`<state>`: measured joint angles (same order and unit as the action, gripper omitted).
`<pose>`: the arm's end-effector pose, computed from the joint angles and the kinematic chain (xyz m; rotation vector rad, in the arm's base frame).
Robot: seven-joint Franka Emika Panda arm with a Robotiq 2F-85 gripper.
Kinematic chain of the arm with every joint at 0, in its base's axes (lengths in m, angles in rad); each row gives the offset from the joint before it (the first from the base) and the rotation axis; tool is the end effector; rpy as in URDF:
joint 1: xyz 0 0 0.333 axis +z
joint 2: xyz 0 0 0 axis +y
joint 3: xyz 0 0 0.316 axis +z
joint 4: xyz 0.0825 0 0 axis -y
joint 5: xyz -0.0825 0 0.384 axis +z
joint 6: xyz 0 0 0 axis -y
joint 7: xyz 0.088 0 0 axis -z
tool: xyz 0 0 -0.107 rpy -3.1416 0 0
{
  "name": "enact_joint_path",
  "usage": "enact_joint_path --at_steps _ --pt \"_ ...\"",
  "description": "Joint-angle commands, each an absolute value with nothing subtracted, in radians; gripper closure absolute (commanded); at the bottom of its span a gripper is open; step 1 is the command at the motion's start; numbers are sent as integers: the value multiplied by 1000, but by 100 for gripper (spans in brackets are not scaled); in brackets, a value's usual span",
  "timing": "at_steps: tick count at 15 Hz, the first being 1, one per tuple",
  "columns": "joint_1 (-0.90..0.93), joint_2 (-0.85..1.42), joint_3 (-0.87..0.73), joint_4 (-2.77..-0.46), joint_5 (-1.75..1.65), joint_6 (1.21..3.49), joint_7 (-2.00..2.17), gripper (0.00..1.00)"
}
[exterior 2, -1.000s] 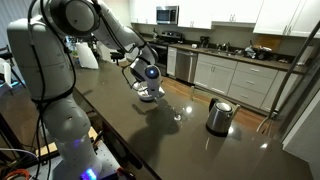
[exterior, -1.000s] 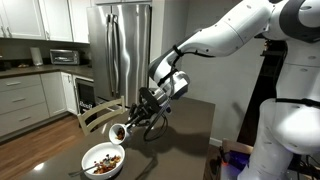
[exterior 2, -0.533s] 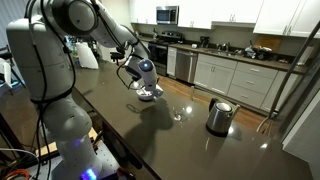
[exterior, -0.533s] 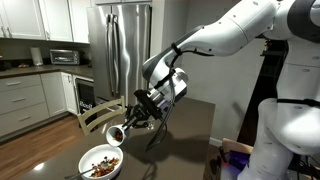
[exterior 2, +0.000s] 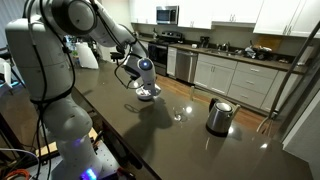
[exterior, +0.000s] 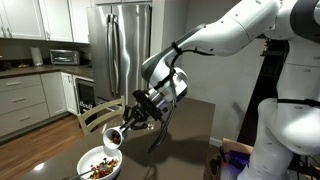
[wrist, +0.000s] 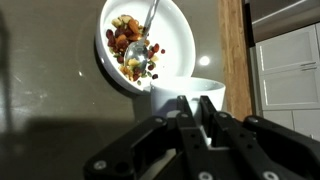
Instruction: Pour the contents of the mug into the bowl
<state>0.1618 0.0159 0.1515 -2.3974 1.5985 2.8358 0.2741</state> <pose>0.4813 0.1016 0.3191 -1.7688 1.5556 -0.0930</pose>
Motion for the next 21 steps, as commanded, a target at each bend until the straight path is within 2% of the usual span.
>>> enact_joint_path --at_steps 1,21 --pt "149 -28 140 -2411 1574 2771 326 94" --pt "182 -20 185 -2375 1391 2870 331 94"
